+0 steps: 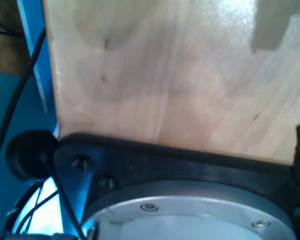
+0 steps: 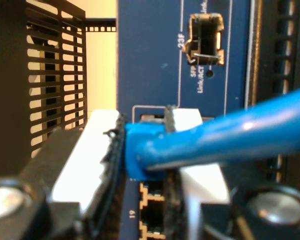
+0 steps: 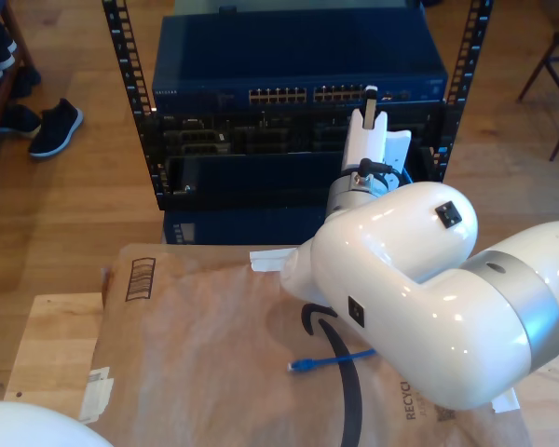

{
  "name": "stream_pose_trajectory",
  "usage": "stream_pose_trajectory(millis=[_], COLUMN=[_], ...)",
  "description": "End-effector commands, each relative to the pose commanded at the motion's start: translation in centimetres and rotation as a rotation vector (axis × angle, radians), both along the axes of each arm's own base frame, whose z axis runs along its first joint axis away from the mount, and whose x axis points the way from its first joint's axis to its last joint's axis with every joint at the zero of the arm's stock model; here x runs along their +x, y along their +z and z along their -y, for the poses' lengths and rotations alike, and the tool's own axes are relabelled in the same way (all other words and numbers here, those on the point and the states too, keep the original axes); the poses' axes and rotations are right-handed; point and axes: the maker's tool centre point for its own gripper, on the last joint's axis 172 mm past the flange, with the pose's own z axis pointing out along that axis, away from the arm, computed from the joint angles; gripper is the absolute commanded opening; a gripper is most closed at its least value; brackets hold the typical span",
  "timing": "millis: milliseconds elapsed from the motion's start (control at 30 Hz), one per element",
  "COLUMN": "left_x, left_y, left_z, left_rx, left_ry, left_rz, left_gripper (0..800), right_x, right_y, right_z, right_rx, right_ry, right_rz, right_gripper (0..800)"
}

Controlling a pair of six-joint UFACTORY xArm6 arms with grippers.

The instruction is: Grab the cable and plug it in

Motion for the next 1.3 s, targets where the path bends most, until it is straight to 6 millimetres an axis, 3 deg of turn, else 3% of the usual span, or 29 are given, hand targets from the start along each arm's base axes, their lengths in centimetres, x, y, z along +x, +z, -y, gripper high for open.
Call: stream_pose_trajectory(millis=[1300], left_x=[0.00], left_y=[0.00], left_z=[0.00], left_rx=[0.000], left_ry=[0.000], left_rz=[0.000], left_gripper=[800], right_x=[0.30], right_y=[-0.31], right_z=[-0.53], right_rx=[-0.002], right_ry=[0.016], right_rz=[-0.009], right_gripper=[0])
